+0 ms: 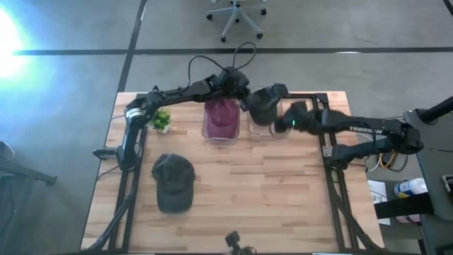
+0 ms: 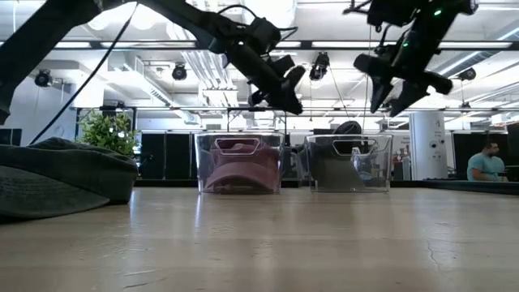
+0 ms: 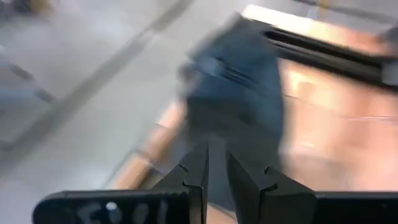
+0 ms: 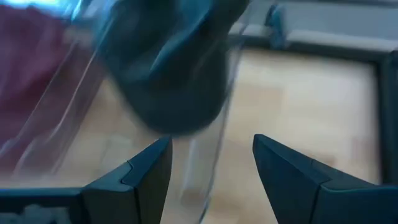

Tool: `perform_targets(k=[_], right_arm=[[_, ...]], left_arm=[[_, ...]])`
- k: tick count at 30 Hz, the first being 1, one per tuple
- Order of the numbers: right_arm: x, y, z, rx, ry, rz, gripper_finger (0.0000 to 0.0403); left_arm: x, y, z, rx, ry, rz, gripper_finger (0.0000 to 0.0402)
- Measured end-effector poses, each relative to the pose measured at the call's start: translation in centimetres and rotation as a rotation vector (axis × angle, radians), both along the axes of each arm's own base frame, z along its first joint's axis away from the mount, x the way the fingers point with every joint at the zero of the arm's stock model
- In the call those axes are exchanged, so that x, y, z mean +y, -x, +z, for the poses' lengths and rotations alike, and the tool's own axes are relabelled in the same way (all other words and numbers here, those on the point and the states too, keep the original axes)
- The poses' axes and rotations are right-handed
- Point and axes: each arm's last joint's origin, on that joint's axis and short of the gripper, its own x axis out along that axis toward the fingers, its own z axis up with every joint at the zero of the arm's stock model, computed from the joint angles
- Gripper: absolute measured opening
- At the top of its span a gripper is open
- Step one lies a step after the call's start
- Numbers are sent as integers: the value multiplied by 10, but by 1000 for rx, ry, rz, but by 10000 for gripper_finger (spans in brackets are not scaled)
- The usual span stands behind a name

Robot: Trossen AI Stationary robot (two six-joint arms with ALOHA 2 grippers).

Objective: Pick & Place hat
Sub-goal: Put the right black cap into the right transparent bin

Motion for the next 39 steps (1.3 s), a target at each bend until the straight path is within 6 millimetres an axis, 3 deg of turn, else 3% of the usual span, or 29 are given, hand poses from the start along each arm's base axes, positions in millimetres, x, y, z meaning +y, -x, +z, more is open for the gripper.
perform_targets(k=[3, 8, 13, 20, 29, 36, 39], right_arm=[[-30, 3, 8, 18, 56, -50, 219], [-73, 5, 12, 72, 102, -93, 219], [-111, -1, 0, 149, 61, -90, 219], [-150, -35, -23, 235, 19, 31, 219], [-176, -69, -18, 288, -30, 267, 219], [-176, -60, -9, 325, -25, 301, 219], [-175, -56, -3, 326, -15, 310, 219]], left_arm=[[-13, -3, -2, -8, 112, -46, 49], [-27, -1, -13, 119, 159, -57, 49], [-22, 2, -29, 165, 107, -19, 49], [-5, 9, -56, 151, -7, -51, 49], [12, 8, -59, 25, -7, -2, 49], [28, -18, -84, 29, 40, -24, 49], [33, -27, -77, 49, 29, -32, 49]])
